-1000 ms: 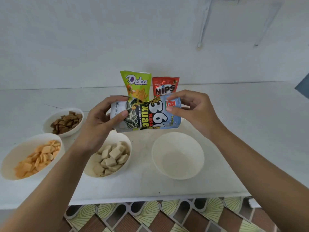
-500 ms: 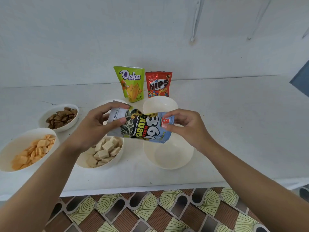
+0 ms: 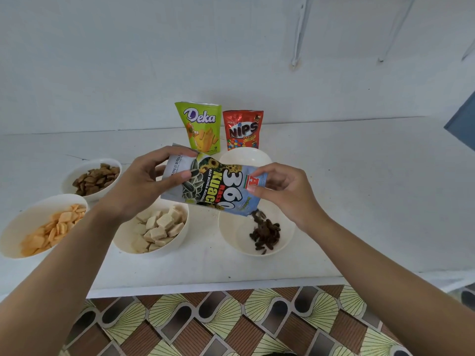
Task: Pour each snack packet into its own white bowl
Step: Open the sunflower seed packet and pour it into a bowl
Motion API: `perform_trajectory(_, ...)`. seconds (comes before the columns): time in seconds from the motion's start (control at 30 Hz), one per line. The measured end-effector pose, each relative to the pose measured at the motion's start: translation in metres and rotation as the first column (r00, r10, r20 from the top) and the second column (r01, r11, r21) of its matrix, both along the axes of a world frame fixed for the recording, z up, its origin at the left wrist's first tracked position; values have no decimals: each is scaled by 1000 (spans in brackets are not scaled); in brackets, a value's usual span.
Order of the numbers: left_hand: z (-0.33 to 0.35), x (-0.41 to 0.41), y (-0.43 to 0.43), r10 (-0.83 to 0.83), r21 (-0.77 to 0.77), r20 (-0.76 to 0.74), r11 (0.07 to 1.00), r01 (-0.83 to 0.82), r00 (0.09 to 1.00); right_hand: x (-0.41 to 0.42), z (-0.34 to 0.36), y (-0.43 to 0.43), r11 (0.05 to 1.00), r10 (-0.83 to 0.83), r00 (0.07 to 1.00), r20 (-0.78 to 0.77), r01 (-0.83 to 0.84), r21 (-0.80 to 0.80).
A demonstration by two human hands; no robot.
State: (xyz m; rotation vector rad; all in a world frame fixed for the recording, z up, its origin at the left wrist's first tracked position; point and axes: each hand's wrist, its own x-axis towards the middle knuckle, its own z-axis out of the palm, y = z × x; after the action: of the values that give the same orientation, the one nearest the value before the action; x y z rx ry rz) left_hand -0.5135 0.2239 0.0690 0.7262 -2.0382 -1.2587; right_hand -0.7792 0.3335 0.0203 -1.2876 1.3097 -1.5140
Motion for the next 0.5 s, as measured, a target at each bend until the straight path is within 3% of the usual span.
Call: perform_trajectory(0.5,12,-1,-5,-22,-40,48,999,24,999,7,-4,6,999,-44,998,-40,44,-9)
